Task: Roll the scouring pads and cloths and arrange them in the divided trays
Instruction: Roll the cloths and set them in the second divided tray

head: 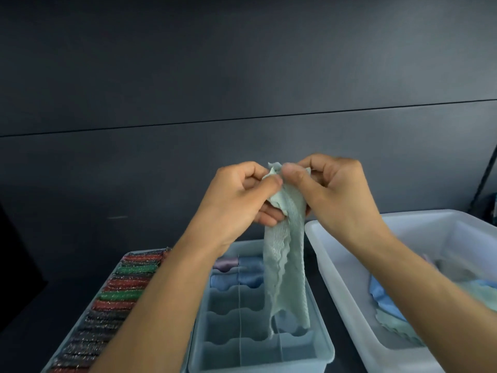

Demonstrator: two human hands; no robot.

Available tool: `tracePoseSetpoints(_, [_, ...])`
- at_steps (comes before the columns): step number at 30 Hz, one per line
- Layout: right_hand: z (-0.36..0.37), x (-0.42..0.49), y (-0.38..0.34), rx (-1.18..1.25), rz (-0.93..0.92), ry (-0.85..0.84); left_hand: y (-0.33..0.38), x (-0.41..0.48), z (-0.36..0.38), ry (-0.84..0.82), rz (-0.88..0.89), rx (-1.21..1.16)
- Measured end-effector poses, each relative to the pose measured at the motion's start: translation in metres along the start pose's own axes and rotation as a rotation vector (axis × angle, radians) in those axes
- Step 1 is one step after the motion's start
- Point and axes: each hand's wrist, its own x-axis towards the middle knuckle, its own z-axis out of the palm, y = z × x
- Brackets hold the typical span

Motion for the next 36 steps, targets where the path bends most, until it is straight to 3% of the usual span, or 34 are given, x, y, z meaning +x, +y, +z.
tracePoseSetpoints(6, [0.005, 0.004, -0.002, -0.074, 0.006, -0.112, 0.0, -0.007, 0.0, 0.02, 0.022, -0.073])
tracePoseSetpoints(10, [0.005, 0.014, 0.002, 0.156, 0.105, -0.127, -0.024, -0.002, -0.014, 0.221, 0.168, -0.117])
tracePoseSetpoints(12, [0.0, 0.02, 0.0, 0.267, 0.17, -0.158, -0.046, 0.001, -0.023, 0.127, 0.171, -0.122])
tracePoseSetpoints(15, [-0.005, 0.031, 0.002, 0.358, 0.237, -0.266, -0.071, -0.008, -0.016, -0.232, -0.017, -0.179])
tracePoseSetpoints(17, [-0.008, 0.037, 0.006, 0.373, 0.277, -0.307, -0.076, -0.015, -0.004, -0.316, -0.117, -0.251])
tracePoseSetpoints(21, [-0.008, 0.043, 0.015, 0.4, 0.36, -0.316, -0.079, -0.018, 0.011, -0.261, -0.182, -0.334])
tracePoseSetpoints(27, [-0.017, 0.052, 0.025, 0.388, 0.378, -0.28, -0.085, -0.025, 0.015, -0.311, -0.343, -0.347])
tracePoseSetpoints(31, [-0.019, 0.047, 0.03, 0.298, 0.273, -0.302, -0.095, -0.017, 0.018, -0.249, -0.51, -0.35])
tracePoseSetpoints(36, [-0.015, 0.017, 0.032, 0.208, 0.083, -0.397, -0.102, -0.004, 0.012, -0.105, -0.677, -0.719])
